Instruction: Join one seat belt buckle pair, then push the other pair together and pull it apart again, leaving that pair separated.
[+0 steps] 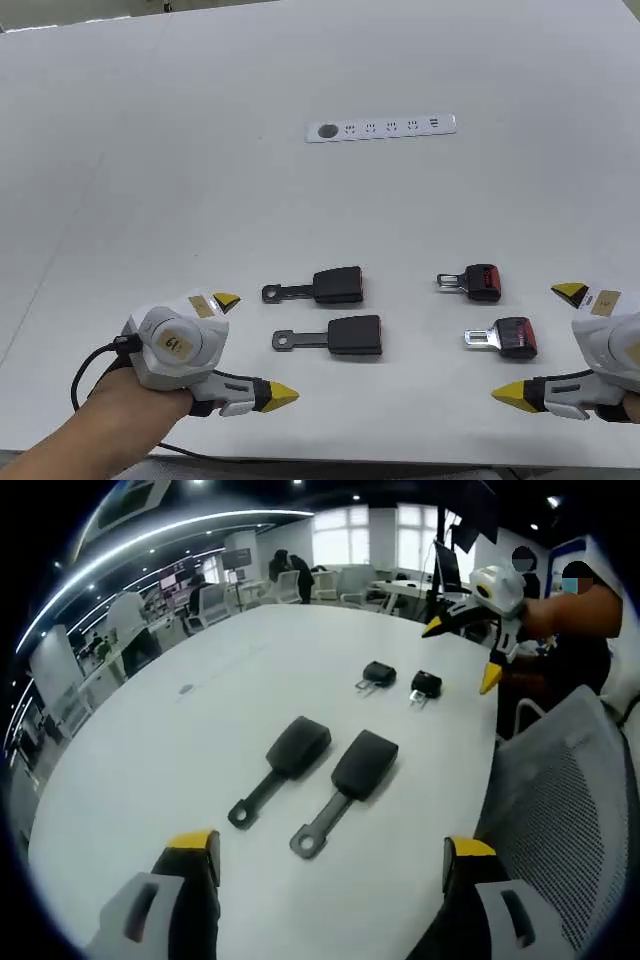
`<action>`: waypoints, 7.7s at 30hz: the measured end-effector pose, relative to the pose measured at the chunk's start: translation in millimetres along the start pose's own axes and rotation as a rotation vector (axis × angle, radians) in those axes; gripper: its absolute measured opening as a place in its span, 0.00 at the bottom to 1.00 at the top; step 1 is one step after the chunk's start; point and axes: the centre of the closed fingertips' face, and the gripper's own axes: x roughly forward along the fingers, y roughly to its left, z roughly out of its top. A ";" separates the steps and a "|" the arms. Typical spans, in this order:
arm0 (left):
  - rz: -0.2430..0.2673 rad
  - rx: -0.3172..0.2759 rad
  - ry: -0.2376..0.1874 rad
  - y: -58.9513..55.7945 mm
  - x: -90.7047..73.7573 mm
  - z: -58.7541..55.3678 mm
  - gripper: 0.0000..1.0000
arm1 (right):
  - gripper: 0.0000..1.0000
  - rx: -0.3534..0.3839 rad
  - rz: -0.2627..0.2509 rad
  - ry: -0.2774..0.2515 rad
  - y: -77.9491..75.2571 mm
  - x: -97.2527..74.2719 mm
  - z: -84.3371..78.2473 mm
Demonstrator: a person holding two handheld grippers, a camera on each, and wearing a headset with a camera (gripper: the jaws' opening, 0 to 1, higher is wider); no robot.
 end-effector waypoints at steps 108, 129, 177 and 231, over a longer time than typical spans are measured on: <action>-0.184 0.225 0.005 -17.7 48.1 40.5 0.62 | 0.57 -0.235 0.168 0.091 -1.5 19.7 -9.7; -0.302 0.349 0.086 -20.3 88.9 32.5 0.46 | 0.43 -0.360 0.280 0.215 -14.9 42.3 -34.9; -0.395 0.525 0.209 -39.2 115.5 18.3 0.33 | 0.33 -0.420 0.381 0.304 -20.2 56.3 -49.0; -0.395 0.489 0.208 -40.1 115.7 17.6 0.33 | 0.33 -0.329 0.349 0.179 37.3 96.0 6.1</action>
